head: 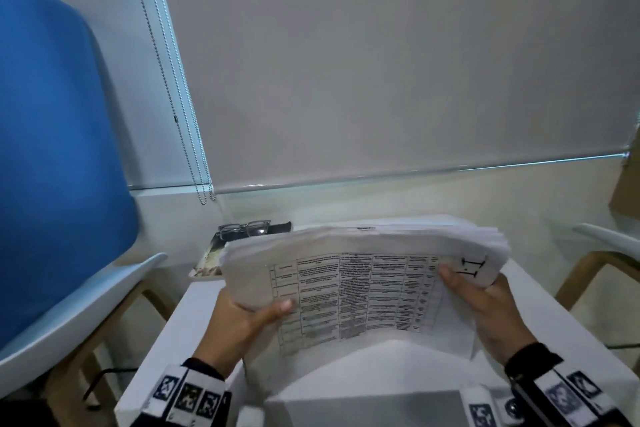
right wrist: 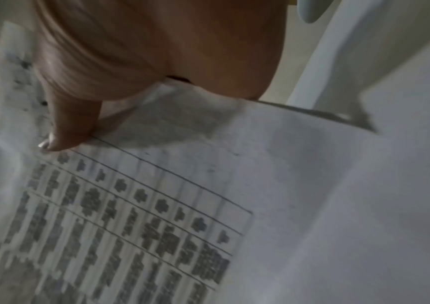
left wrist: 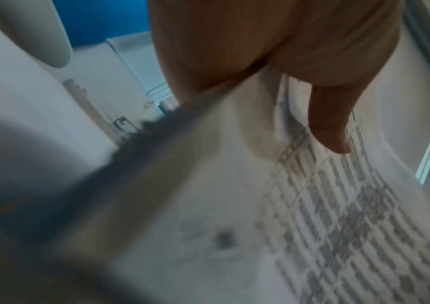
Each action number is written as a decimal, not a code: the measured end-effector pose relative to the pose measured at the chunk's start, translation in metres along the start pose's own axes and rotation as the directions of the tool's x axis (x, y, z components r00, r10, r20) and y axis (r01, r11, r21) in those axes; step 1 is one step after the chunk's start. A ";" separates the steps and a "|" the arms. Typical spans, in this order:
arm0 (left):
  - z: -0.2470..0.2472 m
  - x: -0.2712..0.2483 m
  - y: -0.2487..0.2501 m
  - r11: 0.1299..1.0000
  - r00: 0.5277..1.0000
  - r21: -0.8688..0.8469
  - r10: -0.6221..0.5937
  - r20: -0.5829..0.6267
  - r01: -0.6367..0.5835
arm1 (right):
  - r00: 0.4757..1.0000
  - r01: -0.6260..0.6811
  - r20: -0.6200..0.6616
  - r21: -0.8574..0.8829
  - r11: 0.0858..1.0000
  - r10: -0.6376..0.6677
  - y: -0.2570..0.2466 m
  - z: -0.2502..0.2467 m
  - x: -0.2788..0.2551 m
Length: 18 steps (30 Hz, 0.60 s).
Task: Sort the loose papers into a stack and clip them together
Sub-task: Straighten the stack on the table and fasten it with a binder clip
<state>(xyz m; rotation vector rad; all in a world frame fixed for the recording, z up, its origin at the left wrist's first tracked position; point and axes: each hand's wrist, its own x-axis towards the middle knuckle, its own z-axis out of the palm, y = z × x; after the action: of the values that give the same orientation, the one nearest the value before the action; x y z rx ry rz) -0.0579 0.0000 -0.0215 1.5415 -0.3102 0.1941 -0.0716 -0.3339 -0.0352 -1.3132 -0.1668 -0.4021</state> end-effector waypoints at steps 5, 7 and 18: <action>-0.004 -0.009 -0.007 0.997 0.997 0.039 -0.066 0.036 0.065 | 0.998 -0.054 -0.023 -0.070 0.996 0.053 0.001 0.003 -0.003; -0.007 -0.006 -0.003 0.997 0.998 0.068 -0.049 0.031 0.047 | 0.997 -0.061 -0.054 -0.080 0.995 0.057 -0.004 0.003 0.000; -0.003 -0.011 0.010 0.992 0.992 0.004 -0.127 0.010 0.127 | 0.963 -0.240 0.053 -0.264 0.934 0.263 -0.013 0.004 0.007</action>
<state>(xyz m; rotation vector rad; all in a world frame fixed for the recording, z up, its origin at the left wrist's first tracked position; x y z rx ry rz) -0.0710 0.0043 -0.0151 1.5607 -0.2191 0.0870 -0.0693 -0.3339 -0.0201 -1.5867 -0.0176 -0.1491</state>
